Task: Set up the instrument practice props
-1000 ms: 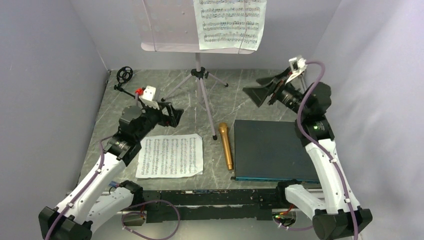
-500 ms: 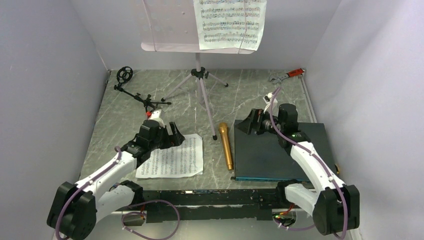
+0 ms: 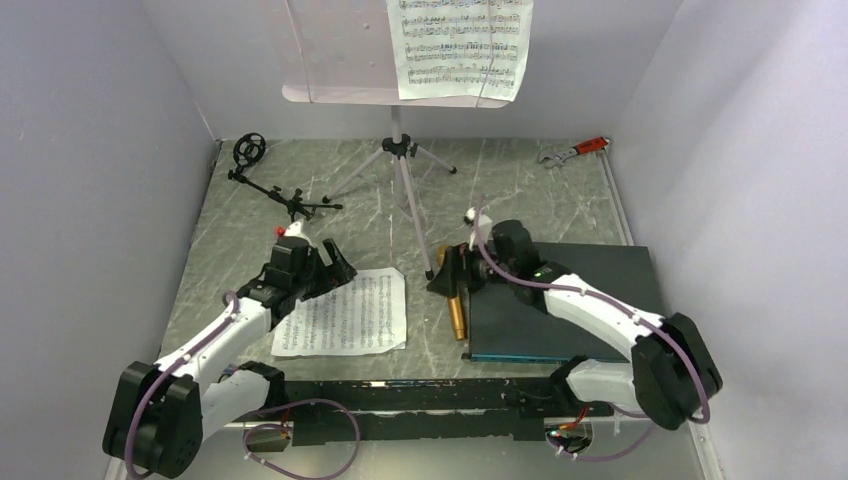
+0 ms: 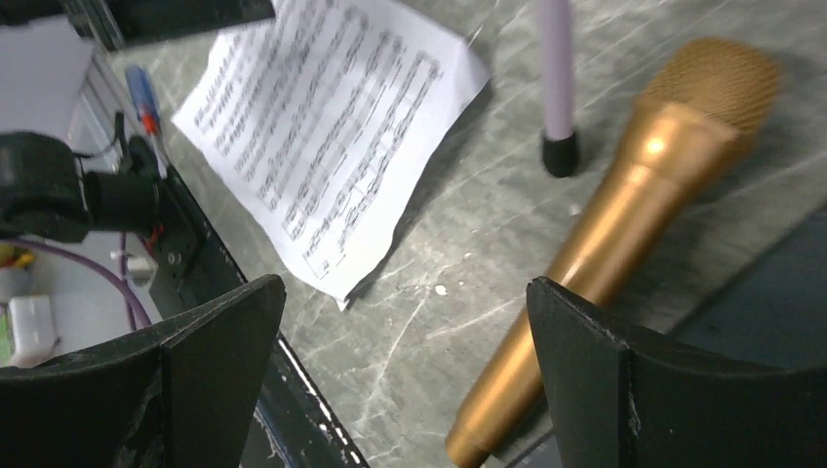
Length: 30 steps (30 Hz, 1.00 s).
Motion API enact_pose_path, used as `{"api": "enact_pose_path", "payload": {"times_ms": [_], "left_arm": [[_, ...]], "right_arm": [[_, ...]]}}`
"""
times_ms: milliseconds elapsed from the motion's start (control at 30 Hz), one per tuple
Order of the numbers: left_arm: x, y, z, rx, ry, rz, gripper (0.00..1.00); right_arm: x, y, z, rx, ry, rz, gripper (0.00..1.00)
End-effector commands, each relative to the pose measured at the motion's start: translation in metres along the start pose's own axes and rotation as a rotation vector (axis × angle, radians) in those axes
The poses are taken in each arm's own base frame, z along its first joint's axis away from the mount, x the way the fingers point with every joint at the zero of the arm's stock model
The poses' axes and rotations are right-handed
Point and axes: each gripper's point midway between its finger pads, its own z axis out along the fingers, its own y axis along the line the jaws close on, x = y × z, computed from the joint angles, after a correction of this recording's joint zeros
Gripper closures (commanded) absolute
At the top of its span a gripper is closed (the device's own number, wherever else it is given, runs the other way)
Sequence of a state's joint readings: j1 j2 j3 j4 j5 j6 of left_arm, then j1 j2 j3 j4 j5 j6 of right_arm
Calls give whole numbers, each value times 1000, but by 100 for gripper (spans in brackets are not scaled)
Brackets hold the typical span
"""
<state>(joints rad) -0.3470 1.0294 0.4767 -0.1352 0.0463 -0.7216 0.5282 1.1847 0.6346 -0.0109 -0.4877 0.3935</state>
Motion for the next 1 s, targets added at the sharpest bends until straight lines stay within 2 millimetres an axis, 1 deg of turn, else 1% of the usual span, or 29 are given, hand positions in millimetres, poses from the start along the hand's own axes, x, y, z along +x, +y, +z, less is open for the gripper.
{"api": "enact_pose_path", "payload": {"times_ms": [0, 133, 167, 233, 300, 367, 533, 567, 767, 967], "left_arm": [[-8, 19, -7, -89, 4, -87, 7], [-3, 39, -16, -157, -4, -149, 7], [-1, 41, -20, -164, -5, -165, 7], [-4, 53, -28, -220, -46, -191, 7], [-2, 65, -40, -278, -73, -219, 7], [-3, 75, -51, -322, -116, -244, 7], [-1, 94, -72, -392, -195, -288, 7], [-1, 96, -74, -394, -211, -296, 7], [11, 101, -71, -386, -210, -335, 7], [14, 103, -64, -397, -186, -326, 7]], "right_arm": [[-10, 19, 25, 3, -28, -56, 1], [8, 26, 49, 41, 28, -78, 5], [12, 28, 56, 52, 42, -84, 6], [22, 29, 68, 72, 74, -82, 9], [30, 28, 81, 101, 108, -64, 15], [41, 23, 94, 145, 145, -36, 17], [51, 18, 114, 218, 149, 13, 19], [49, 18, 117, 232, 144, 14, 19], [45, 20, 126, 227, 118, 34, 22], [51, 25, 132, 179, 103, 90, 23]]}}
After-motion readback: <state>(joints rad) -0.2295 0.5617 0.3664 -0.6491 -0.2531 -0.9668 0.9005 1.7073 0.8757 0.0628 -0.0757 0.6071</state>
